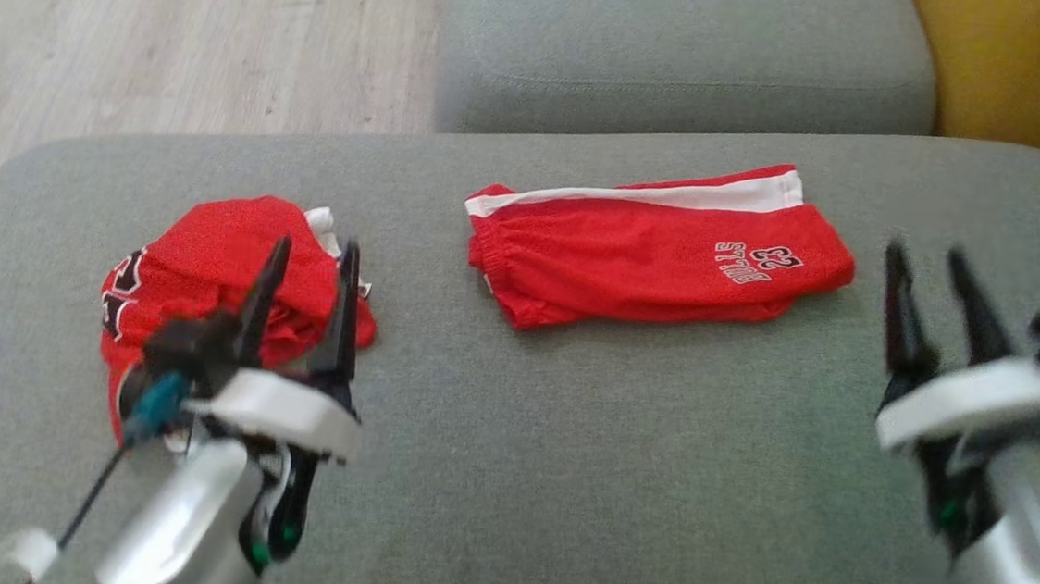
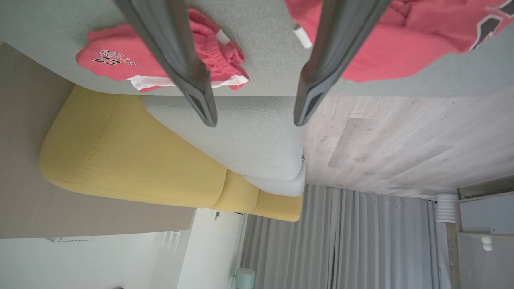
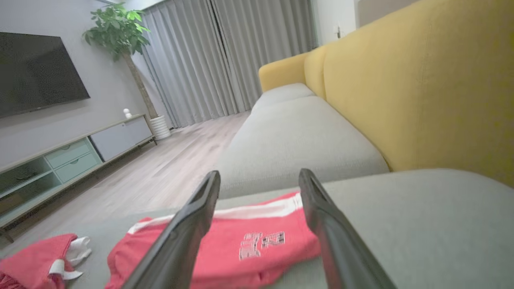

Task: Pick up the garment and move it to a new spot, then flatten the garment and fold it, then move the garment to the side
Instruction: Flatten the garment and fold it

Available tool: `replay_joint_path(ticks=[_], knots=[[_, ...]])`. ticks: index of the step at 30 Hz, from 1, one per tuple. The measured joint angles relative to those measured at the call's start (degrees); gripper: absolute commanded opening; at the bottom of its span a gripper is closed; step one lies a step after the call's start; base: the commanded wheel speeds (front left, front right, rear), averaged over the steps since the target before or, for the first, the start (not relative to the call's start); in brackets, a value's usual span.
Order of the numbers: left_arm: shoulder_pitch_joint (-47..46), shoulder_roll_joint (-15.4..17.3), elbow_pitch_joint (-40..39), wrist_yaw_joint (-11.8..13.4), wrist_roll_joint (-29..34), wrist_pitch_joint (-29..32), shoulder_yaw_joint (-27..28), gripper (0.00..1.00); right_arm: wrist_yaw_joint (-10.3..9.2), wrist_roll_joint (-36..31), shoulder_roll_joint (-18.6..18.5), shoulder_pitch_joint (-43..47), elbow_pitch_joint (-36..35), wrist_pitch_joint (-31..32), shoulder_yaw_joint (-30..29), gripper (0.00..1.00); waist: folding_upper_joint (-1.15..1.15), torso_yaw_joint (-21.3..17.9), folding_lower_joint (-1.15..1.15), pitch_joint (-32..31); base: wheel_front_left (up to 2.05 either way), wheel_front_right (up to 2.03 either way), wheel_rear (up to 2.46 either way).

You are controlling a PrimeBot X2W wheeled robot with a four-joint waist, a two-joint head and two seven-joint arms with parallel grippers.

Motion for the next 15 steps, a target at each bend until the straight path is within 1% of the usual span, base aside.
replay_joint_path(ticks=[4,6,9,10,12,15], knots=[[5.6,-0.5,-4.0,1.8,1.4,0.0,2.5,1.00,0.00,-4.0,5.0,8.1,-3.2,0.0,-5.8,1.00,0.00,-0.7,0.01,-0.7,0.00,0.00,0.00],[8.1,-1.1,-5.8,2.3,3.4,-0.1,4.1,1.00,0.00,-6.2,6.7,10.6,-4.8,0.0,-7.2,1.00,0.00,-0.8,0.01,-0.7,0.00,0.00,0.00],[11.6,-2.9,-7.6,2.5,5.3,-0.2,6.5,1.00,0.00,-8.4,9.5,13.4,-6.7,0.3,-9.8,1.00,0.00,-0.7,0.01,-0.6,0.00,0.00,0.00],[13.5,-3.9,-7.9,2.5,6.2,-0.2,8.1,1.00,0.00,-9.7,10.9,14.7,-8.2,0.9,-11.4,1.00,0.00,-0.6,0.01,-0.4,0.00,0.00,0.00],[14.2,-4.1,-7.9,2.5,6.8,-0.2,8.6,1.00,0.00,-10.3,11.4,15.3,-9.0,1.5,-12.1,1.00,0.00,-0.4,0.01,-0.3,0.00,0.00,0.00],[14.9,-4.3,-7.9,1.3,8.7,-0.2,9.3,1.00,0.00,-11.9,12.4,16.2,-11.2,3.2,-13.6,1.00,0.00,0.1,0.01,0.2,0.00,0.00,0.00]])
